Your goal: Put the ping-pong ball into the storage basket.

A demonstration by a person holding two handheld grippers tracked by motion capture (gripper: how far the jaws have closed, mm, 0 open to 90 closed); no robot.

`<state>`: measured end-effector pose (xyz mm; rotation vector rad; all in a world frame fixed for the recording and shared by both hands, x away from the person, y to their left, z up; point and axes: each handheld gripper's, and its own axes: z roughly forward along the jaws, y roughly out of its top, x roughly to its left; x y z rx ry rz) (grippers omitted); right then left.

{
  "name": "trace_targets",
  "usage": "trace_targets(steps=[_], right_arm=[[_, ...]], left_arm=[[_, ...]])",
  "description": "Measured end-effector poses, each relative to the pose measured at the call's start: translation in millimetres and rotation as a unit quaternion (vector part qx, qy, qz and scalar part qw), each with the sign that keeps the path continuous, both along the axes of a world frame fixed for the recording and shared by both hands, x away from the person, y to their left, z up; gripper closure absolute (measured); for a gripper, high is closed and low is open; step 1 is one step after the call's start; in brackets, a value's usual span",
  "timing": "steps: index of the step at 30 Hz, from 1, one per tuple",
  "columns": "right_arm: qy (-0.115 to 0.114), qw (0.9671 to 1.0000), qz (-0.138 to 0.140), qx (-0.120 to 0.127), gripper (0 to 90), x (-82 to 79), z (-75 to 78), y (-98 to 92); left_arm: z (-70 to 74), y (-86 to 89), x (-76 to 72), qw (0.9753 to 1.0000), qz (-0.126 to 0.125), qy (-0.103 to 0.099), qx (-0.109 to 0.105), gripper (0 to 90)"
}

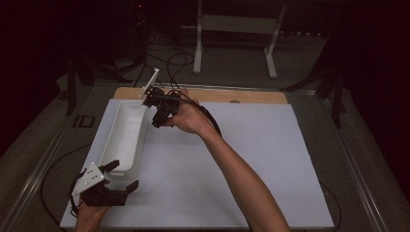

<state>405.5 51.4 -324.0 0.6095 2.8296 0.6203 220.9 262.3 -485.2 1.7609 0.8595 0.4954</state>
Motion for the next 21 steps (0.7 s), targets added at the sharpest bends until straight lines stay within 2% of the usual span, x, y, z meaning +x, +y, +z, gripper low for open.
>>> trace_targets(steps=[21], right_arm=[[0.005, 0.9999, 0.013, 0.006, 50.4, -3.2, -4.9, 15.2]], left_arm=[[0.1, 0.0, 0.0, 1.0000, 0.000, 0.001, 0.000, 1.0]])
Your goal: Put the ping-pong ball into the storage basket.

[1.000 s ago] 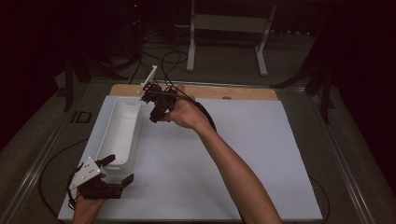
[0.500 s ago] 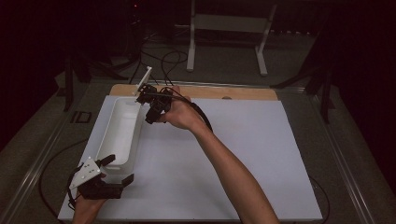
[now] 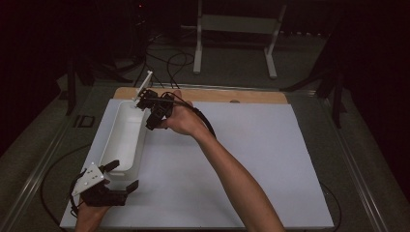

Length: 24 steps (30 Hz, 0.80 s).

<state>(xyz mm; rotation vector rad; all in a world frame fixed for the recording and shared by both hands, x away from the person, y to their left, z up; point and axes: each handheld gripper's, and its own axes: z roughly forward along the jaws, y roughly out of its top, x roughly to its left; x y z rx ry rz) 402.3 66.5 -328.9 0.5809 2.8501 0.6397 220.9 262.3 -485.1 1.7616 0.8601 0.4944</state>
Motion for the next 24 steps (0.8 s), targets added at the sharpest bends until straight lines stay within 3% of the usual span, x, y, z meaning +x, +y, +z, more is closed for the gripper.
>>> trace_targets(steps=[24], right_arm=[[0.002, 1.0000, 0.004, 0.007, 50.4, -1.4, -4.1, 11.4]], left_arm=[[0.0, 0.0, 0.0, 1.0000, 0.000, 0.000, 0.000, 0.9]])
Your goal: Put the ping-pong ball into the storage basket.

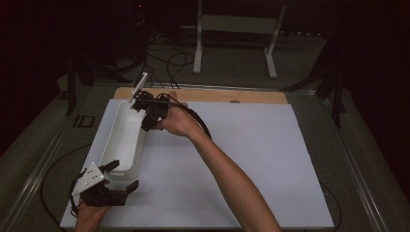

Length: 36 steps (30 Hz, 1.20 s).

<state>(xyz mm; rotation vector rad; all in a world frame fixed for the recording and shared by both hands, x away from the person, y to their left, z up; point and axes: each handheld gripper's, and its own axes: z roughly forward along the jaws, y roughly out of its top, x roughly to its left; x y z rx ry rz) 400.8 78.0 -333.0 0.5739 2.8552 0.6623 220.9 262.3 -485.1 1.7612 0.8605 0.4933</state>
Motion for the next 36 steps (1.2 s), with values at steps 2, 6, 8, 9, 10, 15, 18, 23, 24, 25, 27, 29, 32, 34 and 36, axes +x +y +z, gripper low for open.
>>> trace_targets(steps=[2, 6, 8, 9, 10, 15, 18, 23, 24, 25, 27, 29, 32, 34, 36], right_arm=[[0.000, 1.0000, 0.003, 0.004, 50.3, 1.2, -0.6, 0.6], [0.000, 1.0000, 0.004, 0.008, 50.3, 1.1, -2.5, 3.3], [0.002, 0.9999, 0.004, 0.010, 50.4, 0.8, -3.0, 4.6], [0.003, 0.9999, 0.004, 0.010, 50.4, 0.5, -3.4, 5.3], [0.003, 0.9999, 0.006, 0.011, 50.3, 0.7, -3.8, 6.0], [0.001, 0.9999, 0.007, 0.014, 50.4, 1.1, -4.7, 8.2], [0.002, 0.9999, 0.009, 0.015, 50.4, 1.3, -5.1, 9.2], [0.002, 0.9998, 0.008, 0.020, 50.4, 1.7, -5.3, 11.0], [0.001, 0.9998, 0.008, 0.020, 50.3, 1.9, -5.7, 11.7], [0.000, 0.9997, 0.009, 0.022, 50.3, 1.7, -6.4, 13.0], [0.000, 0.9997, 0.010, 0.024, 50.4, 1.4, -7.3, 14.8], [-0.001, 0.9996, 0.011, 0.024, 50.4, 1.6, -7.6, 15.9], [-0.002, 0.9996, 0.013, 0.027, 50.3, 1.4, -8.2, 17.7], [-0.001, 0.9996, 0.011, 0.027, 50.3, 1.3, -8.6, 18.7], [-0.001, 0.9995, 0.010, 0.031, 50.3, 1.2, -9.0, 19.7]], left_arm=[[0.0, 0.0, 0.0, 1.0000, 0.000, 0.000, 0.000, 1.0], [0.0, 0.0, 0.0, 1.0000, 0.000, 0.000, 0.000, 0.9], [0.0, 0.0, 0.0, 1.0000, 0.000, 0.000, 0.000, 0.9], [0.0, 0.1, 0.0, 1.0000, 0.000, 0.000, 0.000, 0.9], [0.0, 0.0, 0.0, 1.0000, 0.000, 0.000, -0.001, 0.9], [0.0, 0.0, 0.0, 1.0000, 0.000, 0.000, -0.001, 0.9], [-0.1, 0.1, 0.0, 1.0000, 0.000, 0.000, -0.001, 0.9], [-0.1, 0.0, 0.0, 1.0000, 0.000, 0.000, -0.001, 0.9], [-0.1, 0.0, 0.0, 1.0000, 0.000, 0.000, -0.001, 0.9], [-0.1, 0.0, 0.1, 1.0000, 0.000, 0.000, -0.001, 0.9], [-0.1, 0.0, 0.1, 1.0000, 0.000, 0.000, -0.001, 0.9], [-0.1, 0.0, 0.1, 1.0000, -0.001, 0.000, -0.001, 0.9], [-0.1, 0.0, 0.1, 1.0000, -0.001, 0.000, -0.001, 0.9], [-0.1, 0.0, 0.1, 1.0000, -0.001, 0.000, -0.001, 0.9], [-0.1, -0.1, 0.1, 1.0000, 0.000, 0.000, -0.001, 1.0]])
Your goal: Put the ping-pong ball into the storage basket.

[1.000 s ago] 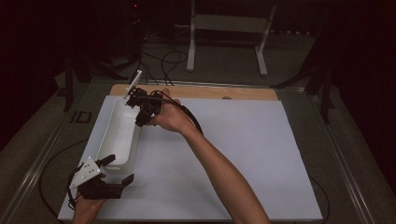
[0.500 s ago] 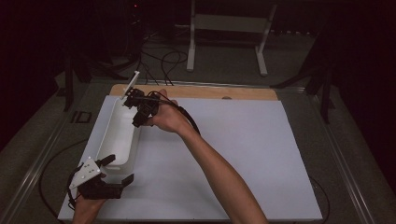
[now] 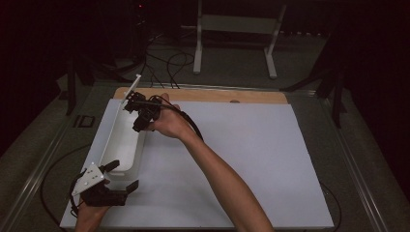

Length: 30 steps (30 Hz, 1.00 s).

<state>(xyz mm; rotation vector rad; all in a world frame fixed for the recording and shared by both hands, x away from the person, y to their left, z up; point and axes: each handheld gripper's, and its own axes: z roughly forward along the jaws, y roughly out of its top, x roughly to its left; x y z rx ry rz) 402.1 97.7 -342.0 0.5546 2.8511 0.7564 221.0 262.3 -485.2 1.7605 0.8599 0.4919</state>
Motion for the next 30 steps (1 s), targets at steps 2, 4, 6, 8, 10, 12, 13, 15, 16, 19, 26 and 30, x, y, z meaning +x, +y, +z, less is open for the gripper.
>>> trace_targets(steps=[2, 4, 6, 8, 10, 12, 13, 15, 16, 19, 26, 30], right_arm=[[0.000, 1.0000, 0.000, 0.001, 50.4, 0.1, -0.1, 0.3], [-0.003, 1.0000, 0.003, 0.007, 50.3, 0.2, -1.2, 1.6], [-0.003, 1.0000, 0.002, 0.007, 50.3, 0.1, -1.6, 2.1], [-0.002, 0.9999, 0.002, 0.010, 50.3, 0.1, -2.9, 3.5], [-0.001, 0.9999, 0.002, 0.014, 50.3, 0.1, -3.6, 4.4], [-0.002, 0.9999, 0.002, 0.015, 50.3, 0.1, -4.1, 5.0], [-0.005, 0.9999, 0.001, 0.015, 50.3, -0.6, -4.7, 6.0], [-0.007, 0.9998, 0.000, 0.018, 50.4, -1.0, -5.0, 6.7], [-0.007, 0.9998, 0.001, 0.020, 50.4, -0.9, -5.1, 6.9], [-0.009, 0.9997, 0.004, 0.024, 50.3, -0.7, -5.7, 7.7], [-0.011, 0.9995, 0.005, 0.030, 50.3, -1.1, -8.7, 10.6], [-0.009, 0.9994, 0.004, 0.033, 50.3, -0.9, -10.9, 12.6]], left_arm=[[0.0, 0.0, 0.0, 1.0000, 0.000, 0.000, 0.000, 0.9], [0.0, 0.0, 0.0, 1.0000, 0.000, 0.000, 0.000, 0.9], [0.0, 0.0, 0.0, 1.0000, 0.000, 0.000, 0.000, 0.9], [0.0, 0.0, 0.0, 1.0000, 0.000, 0.000, 0.000, 0.9], [0.0, 0.0, 0.0, 1.0000, 0.000, 0.000, 0.000, 0.9], [0.0, 0.0, 0.0, 1.0000, 0.000, 0.000, 0.000, 0.9], [0.0, 0.0, 0.0, 1.0000, 0.000, 0.000, 0.000, 0.9], [0.0, 0.0, 0.0, 1.0000, 0.000, 0.000, 0.000, 1.0], [0.0, 0.0, 0.0, 1.0000, 0.000, 0.000, 0.000, 0.9], [0.0, -0.1, 0.0, 1.0000, 0.000, 0.000, 0.000, 0.9], [0.0, 0.0, 0.0, 1.0000, 0.000, 0.000, 0.000, 0.9], [0.0, -0.1, 0.0, 1.0000, 0.000, 0.000, 0.000, 0.9]])
